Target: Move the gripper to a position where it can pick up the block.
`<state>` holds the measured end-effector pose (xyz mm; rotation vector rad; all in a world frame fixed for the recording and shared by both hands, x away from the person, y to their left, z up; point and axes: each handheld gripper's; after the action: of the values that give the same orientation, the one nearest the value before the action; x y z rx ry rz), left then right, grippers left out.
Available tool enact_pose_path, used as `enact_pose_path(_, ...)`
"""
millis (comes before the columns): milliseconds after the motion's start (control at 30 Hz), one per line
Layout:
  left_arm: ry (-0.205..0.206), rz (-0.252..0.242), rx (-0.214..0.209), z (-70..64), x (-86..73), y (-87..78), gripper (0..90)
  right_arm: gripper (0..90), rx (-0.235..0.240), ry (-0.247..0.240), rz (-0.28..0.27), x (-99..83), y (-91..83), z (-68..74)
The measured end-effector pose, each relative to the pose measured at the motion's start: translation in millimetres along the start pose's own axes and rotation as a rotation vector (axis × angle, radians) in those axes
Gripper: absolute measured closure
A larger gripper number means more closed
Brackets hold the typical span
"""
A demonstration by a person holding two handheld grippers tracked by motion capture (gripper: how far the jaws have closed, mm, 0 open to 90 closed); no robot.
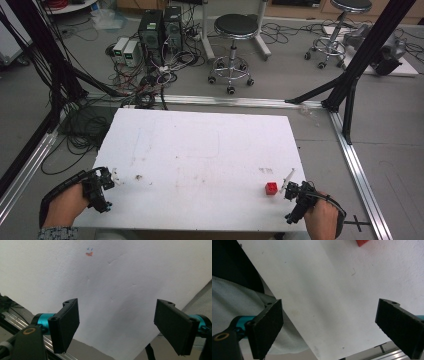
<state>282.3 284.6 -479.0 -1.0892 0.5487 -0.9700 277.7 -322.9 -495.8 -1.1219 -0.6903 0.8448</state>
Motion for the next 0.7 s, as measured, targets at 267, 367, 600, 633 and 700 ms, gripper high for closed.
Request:
enact_pose_path(267, -0.003, -0.006, 0.009, -0.2, 0.5, -2.2, 20.7, 7.5, 0.006, 0.002, -0.017, -1.0, -2.9, 0.7)
enact_pose_path(367, -0.009, -0.007, 0.009, 0.0, 0.7, -2.0, 20.7, 7.5, 0.008, 0.001, -0.016, -0.4, -2.5, 0.4)
enact_pose_path(600, -0.007, -0.008, -0.002, -0.4, 0.8, 0.1, 20.8, 7.5, 0.013, -0.004, -0.006, 1.1, 1.3, -0.4)
enact_pose_path(633, -0.006, -0.006, -0.003, 0.0, 1.1, 0.0, 20.7, 7.5, 0.014, -0.006, -0.005, 1.0, 1.6, -0.7)
enact_pose_path(700, -0.006, -0.006, -0.003, 0.2, 0.9, -0.4, 20.8, 7.5, 0.014, -0.008, -0.004, 1.0, 1.9, -0.7)
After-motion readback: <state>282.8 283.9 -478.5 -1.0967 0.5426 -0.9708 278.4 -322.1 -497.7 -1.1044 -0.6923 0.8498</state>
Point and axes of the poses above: each handheld gripper's, and its own axes: y roughly forward along the jaws, x roughly out of its top, z roughly to its left, and after that the axes turned 15 degrees about x, right-handed
